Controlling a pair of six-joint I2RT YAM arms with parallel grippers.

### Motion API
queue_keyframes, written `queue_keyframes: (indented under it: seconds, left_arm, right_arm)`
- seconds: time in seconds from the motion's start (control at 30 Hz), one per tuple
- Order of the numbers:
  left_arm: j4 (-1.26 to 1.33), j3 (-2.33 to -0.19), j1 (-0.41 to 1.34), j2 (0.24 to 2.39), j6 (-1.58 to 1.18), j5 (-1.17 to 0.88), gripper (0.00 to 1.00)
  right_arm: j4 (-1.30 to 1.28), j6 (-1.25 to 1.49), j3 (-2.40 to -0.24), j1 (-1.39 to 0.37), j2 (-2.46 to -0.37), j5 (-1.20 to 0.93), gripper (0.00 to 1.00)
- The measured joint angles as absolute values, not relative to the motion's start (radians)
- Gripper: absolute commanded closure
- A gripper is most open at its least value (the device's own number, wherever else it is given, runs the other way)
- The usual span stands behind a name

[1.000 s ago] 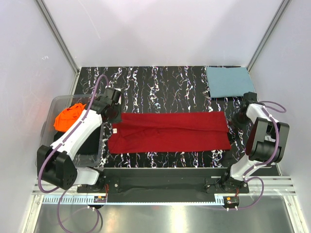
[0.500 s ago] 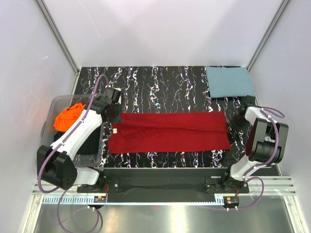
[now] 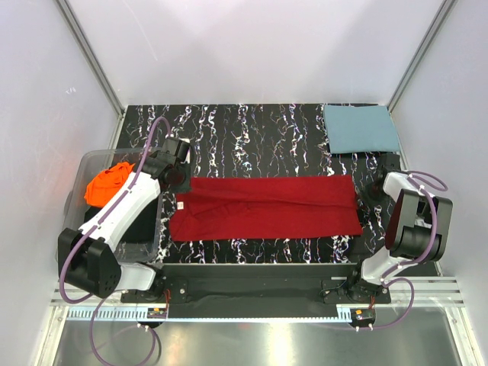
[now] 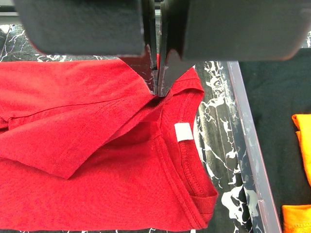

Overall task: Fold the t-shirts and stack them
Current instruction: Fold the tshirt

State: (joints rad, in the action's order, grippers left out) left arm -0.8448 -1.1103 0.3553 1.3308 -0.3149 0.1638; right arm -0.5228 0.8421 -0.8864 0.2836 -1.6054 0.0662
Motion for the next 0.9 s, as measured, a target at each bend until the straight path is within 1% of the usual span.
queue_keyframes:
  seconds: [0.1, 0.33, 0.57, 0.9]
  left_arm:
    - [-0.845, -1.110, 0.357, 1.331, -0.315, 0.164, 1.00]
    - [-0.845, -1.110, 0.363, 1.331, -0.315, 0.164, 1.00]
    - [-0.844, -1.110, 0.367, 1.331, -0.315, 0.164, 1.00]
    - [-0.839, -1.110, 0.369, 1.337, -0.316, 0.164, 1.00]
  right_arm:
    - [-0.515, 0.850, -0.876, 0.283, -1.595, 0.067, 0.60]
    - [-0.521, 0.875, -0.825, 0.283, -1.544, 0.070, 0.63]
    - [-0.522, 0.891, -0.819, 0.283, -1.538, 0.071, 0.64]
    - [-0.520, 0.902, -0.819, 0.283, -1.539, 0.089, 0.68]
